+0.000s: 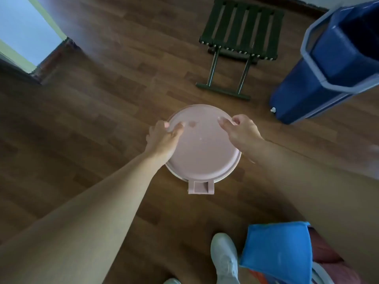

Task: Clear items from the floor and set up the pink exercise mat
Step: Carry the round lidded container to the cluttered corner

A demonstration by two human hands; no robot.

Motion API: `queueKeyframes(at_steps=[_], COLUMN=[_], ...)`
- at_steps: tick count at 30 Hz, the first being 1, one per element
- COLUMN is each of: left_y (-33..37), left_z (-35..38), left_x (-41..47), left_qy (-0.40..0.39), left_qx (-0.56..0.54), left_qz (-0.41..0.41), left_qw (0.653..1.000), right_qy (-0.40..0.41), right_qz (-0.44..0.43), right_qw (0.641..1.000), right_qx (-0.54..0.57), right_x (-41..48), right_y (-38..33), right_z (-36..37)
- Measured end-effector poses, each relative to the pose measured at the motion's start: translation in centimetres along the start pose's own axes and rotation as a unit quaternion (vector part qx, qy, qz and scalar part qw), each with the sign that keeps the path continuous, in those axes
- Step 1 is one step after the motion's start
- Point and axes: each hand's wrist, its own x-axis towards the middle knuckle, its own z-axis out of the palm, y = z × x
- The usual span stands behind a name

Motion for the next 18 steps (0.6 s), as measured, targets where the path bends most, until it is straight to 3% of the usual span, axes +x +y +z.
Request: queueKeyframes(at_steps=[4, 11, 18], left_y=[-2.1, -3.0, 0.1], left_z=[2.5, 4.1, 2.5], left_x=[2.6, 5.7, 6.2], left_qy=[0.001, 0.010, 0.040], left_qx=[0.003, -0.020, 0.012], left_qz=[-0.078, -0.116, -0.161], left_qw=[0.997, 0.993, 0.986], right_qy=[0.004, -0.008, 0.014], right_qz=[0.049, 0.066, 0.101], right_qw=[0.999, 0.997, 0.995], right_qx=[-0.010, 0.028, 0.017], right_x=[3.4, 6.5, 6.5], right_y=[2.6, 4.6, 1.1], right_z=[1.9, 3.3, 2.2])
